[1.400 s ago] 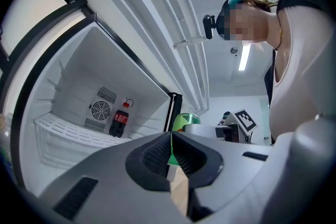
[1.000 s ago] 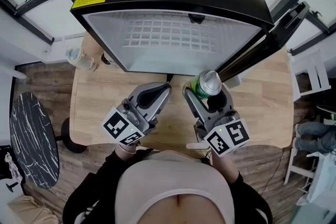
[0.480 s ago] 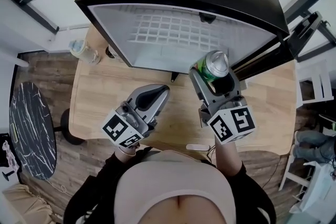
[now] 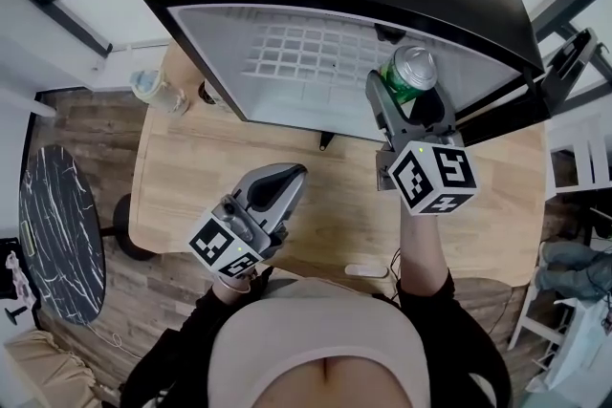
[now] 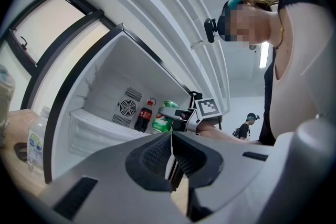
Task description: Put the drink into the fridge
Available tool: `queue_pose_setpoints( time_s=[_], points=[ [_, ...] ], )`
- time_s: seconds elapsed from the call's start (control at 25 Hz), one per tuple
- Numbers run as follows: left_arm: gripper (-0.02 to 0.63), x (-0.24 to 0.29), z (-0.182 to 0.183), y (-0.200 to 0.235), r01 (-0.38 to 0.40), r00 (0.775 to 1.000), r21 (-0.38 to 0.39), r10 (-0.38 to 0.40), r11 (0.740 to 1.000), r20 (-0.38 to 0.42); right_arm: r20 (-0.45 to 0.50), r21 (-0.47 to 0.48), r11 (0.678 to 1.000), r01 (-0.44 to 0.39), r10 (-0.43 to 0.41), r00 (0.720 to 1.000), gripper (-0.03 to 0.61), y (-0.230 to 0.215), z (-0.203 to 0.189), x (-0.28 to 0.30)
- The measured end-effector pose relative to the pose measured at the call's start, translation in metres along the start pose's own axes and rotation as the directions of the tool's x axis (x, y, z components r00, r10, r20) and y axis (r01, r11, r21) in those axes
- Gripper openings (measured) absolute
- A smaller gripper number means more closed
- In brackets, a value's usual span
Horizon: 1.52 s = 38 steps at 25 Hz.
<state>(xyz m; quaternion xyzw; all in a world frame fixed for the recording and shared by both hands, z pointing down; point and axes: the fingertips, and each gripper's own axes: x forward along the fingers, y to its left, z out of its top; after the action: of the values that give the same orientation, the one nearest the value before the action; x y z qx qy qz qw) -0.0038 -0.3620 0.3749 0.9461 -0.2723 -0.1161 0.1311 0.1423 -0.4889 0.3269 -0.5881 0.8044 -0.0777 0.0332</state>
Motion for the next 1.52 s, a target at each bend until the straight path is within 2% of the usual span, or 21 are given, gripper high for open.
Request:
queue_pose_setpoints(
  time_s=[0.6,0.84,1.0,1.36,1.52],
  points=[
    [0.012,-0.013,-0.011,0.010,-0.035,0.999,-0.020,0.035,0.999,-0.016,-0.063,-0.048,0.995,0.091,-0.094,0.994,0.344,-0.032,-0.018,0.038],
    [0.012,-0.010,-0.015,0.008,-0.028,0.999,-0.042,0.028,0.999,-0.018,-0.091,-0.024,0.996,0.086,-0.088,0.992,0.344,-0.036,-0.028,0.043],
    [0.012,-0.011,-0.016,0.008,-0.030,0.999,-0.048,0.029,0.998,-0.018,-0.097,-0.080,0.992,0.101,-0.108,0.989,0.344,-0.037,-0.031,0.048],
    [0.012,-0.012,-0.016,0.011,-0.035,0.999,-0.061,0.034,0.998,-0.014,-0.097,-0.091,0.990,0.111,-0.120,0.988,0.344,-0.039,-0.032,0.053],
    [0.012,-0.012,-0.017,0.011,-0.032,0.999,-0.064,0.031,0.997,-0.012,-0.094,-0.134,0.985,0.110,-0.123,0.988,0.344,-0.036,-0.034,0.055]
  ],
)
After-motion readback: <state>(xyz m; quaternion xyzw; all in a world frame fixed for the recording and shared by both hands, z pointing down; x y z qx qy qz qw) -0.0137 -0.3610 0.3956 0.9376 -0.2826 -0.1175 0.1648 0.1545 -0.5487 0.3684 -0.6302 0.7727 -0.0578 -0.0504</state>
